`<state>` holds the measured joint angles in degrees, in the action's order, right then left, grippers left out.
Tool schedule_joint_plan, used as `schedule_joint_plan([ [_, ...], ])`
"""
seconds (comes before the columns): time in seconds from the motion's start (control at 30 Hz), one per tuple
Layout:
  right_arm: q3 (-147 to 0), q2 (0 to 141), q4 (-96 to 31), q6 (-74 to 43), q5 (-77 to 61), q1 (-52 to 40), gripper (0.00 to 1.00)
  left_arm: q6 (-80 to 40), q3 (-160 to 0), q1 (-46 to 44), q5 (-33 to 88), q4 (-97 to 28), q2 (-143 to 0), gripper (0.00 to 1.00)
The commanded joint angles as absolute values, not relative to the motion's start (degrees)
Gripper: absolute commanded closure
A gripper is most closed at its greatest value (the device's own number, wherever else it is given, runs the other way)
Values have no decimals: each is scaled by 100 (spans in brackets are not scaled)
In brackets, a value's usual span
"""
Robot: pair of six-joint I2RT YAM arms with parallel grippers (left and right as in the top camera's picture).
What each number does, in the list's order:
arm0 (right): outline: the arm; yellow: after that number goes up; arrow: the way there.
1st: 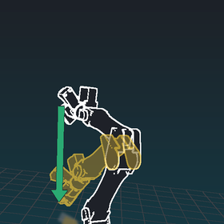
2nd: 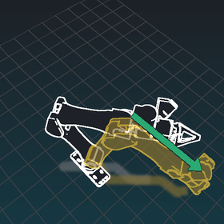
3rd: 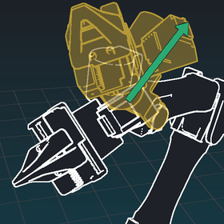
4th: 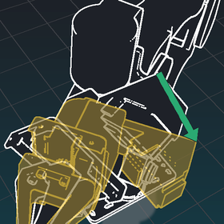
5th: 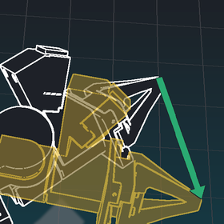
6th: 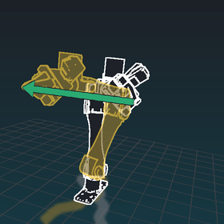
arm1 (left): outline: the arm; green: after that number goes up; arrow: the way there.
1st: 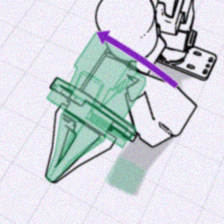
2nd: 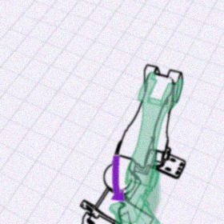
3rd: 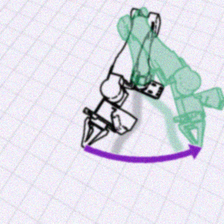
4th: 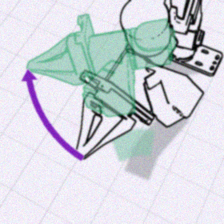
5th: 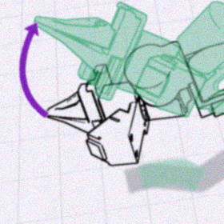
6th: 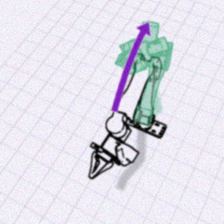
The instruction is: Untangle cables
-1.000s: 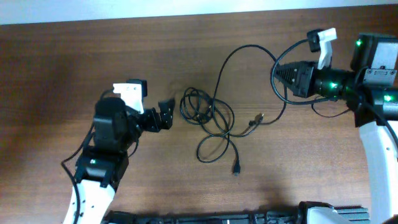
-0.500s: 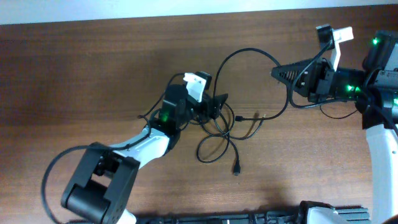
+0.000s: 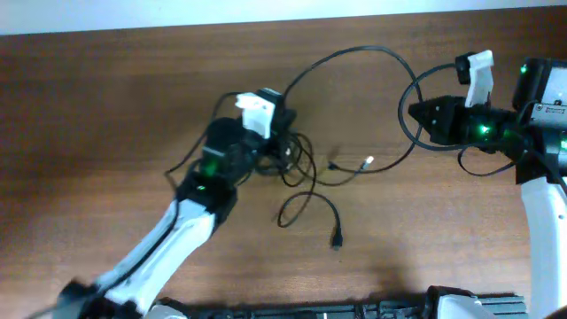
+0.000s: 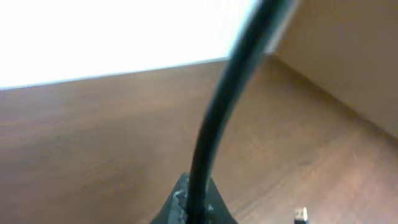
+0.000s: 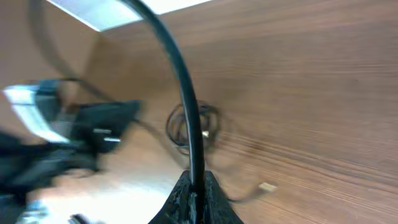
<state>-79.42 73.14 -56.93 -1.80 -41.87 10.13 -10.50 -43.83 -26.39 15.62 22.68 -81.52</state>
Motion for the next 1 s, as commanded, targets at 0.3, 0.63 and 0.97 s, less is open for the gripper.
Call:
schedule_joint_plan([
  [0.3, -6943, 8246, -5087, 1778, -4372, -1780, 96, -2534, -4399, -2383, 840, 1704, -6560, 100],
  [0.63, -6943, 9050, -3269, 1590, -4890, -2545, 87, -4810, -4399, -2383, 762, 1640, -6560, 100],
  [0.97, -6943, 9050, -2759, 1234, -3981, -2641, 73, -5787, -4399, -2383, 952, 1402, -6560, 100],
])
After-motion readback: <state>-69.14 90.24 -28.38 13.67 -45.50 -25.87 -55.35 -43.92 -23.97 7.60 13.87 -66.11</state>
